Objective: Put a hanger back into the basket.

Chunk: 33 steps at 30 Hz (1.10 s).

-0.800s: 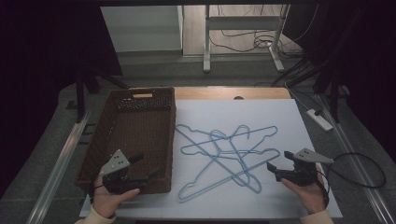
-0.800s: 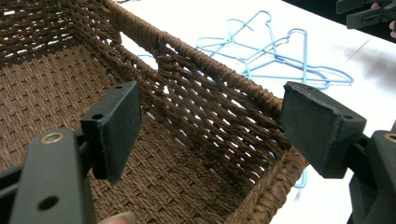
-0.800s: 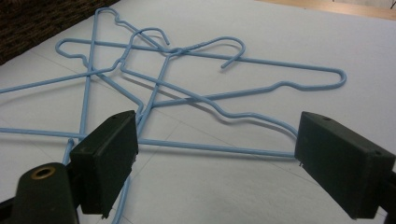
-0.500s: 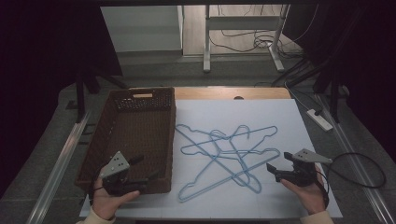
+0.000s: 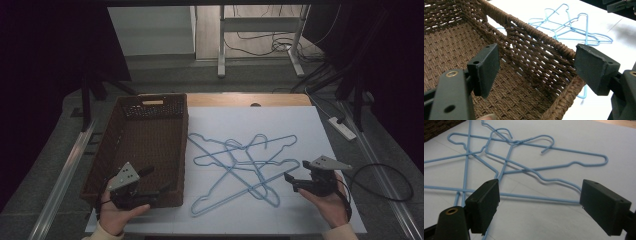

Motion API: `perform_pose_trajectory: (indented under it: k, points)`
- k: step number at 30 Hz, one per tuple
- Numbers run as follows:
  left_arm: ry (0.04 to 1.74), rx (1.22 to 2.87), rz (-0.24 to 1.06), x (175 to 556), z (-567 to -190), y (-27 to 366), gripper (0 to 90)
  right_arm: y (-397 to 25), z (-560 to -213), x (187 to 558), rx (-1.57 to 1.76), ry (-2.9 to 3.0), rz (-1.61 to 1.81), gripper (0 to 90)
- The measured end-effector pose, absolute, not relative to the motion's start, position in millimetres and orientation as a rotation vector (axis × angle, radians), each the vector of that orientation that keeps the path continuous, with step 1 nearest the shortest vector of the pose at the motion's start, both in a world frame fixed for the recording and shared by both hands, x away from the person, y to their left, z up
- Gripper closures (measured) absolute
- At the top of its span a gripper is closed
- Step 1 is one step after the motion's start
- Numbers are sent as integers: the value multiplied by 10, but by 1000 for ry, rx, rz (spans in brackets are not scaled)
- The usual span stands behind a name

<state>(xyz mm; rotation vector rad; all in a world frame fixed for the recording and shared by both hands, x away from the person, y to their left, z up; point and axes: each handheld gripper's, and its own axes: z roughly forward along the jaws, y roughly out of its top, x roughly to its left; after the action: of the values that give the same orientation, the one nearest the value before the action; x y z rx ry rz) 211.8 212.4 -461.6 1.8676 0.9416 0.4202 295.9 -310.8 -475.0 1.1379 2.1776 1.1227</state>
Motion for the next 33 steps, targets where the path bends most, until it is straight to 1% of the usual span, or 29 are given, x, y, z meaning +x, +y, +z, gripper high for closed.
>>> perform_pose_trajectory:
  k: [5, 7, 11, 17, 18, 21, 22, 28, 33]
  points:
    - [931, 1875, 411, 2146, -4635, 2111, 222, -2925, -4675, 3090, 1120, 2230, 1113, 183]
    - [924, 1883, 405, 2153, -4646, 2089, 221, -2786, -4669, 3184, 1107, 2275, 1085, 209]
    - [918, 1893, 423, 2140, -4637, 2076, 221, -2550, -4691, 3372, 1119, 2344, 1037, 227]
    - [921, 1885, 426, 2133, -4622, 2080, 221, -2116, -4726, 3666, 1100, 2451, 942, 283]
    - [922, 1885, 425, 2134, -4623, 2080, 221, -1982, -4727, 3739, 1089, 2481, 925, 293]
    - [921, 1888, 421, 2135, -4627, 2076, 221, -1861, -4731, 3803, 1082, 2508, 901, 299]
    - [921, 1888, 420, 2136, -4628, 2075, 221, -1760, -4745, 3867, 1076, 2535, 903, 319]
    - [922, 1889, 417, 2139, -4630, 2077, 222, -1539, -4826, 3995, 1091, 2601, 879, 370]
    - [921, 1893, 415, 2144, -4638, 2072, 222, -1369, -4943, 4117, 1128, 2646, 824, 444]
